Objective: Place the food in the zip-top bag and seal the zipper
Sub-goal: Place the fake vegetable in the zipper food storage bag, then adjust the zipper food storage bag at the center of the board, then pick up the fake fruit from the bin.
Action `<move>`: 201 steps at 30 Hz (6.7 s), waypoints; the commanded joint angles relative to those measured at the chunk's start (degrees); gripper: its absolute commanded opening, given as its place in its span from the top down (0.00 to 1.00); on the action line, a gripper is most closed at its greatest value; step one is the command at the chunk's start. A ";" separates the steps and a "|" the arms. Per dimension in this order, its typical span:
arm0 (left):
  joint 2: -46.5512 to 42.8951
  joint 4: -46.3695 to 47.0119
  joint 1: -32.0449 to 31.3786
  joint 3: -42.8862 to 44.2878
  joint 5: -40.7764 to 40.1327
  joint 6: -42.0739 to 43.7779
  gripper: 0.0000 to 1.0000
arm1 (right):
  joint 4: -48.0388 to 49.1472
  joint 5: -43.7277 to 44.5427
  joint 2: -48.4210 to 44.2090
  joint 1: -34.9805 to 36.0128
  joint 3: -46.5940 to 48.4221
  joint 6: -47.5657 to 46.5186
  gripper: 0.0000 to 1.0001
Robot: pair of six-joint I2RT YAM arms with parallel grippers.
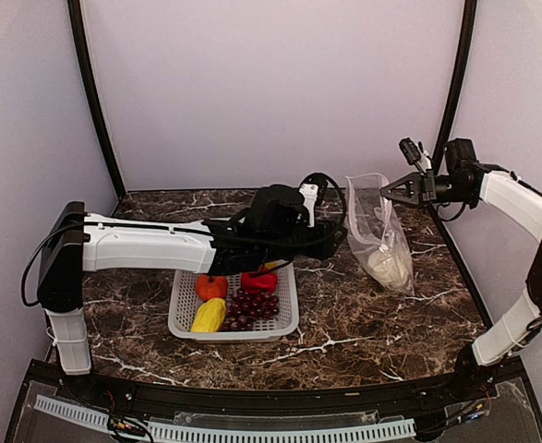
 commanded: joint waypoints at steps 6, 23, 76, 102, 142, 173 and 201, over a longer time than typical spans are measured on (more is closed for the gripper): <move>5.31 -2.57 0.05 6.05 3.09 -5.78 0.58 | 1.52 5.39 -3.25 2.06 -3.67 -3.27 1.00; 11.85 0.09 3.13 11.55 8.73 -13.84 0.78 | -0.12 11.19 -5.01 6.22 -3.93 -6.58 1.00; -4.85 -4.15 11.13 -0.82 18.93 -3.71 0.52 | -6.41 31.94 -0.62 11.61 10.11 -13.59 1.00; -41.96 -25.23 11.30 -29.10 -19.43 13.16 0.01 | -10.96 38.28 -5.83 14.61 3.27 -26.92 1.00; -7.26 -61.08 12.26 -7.46 -12.49 11.20 0.01 | -14.17 36.14 -8.67 14.61 3.57 -23.82 1.00; -2.59 -54.76 16.84 -10.90 -3.04 7.35 0.25 | -14.08 36.48 -9.66 14.60 2.18 -24.42 1.00; -24.18 -35.65 11.13 -4.26 2.13 14.14 0.51 | -17.15 38.81 -5.93 14.59 7.96 -24.35 1.00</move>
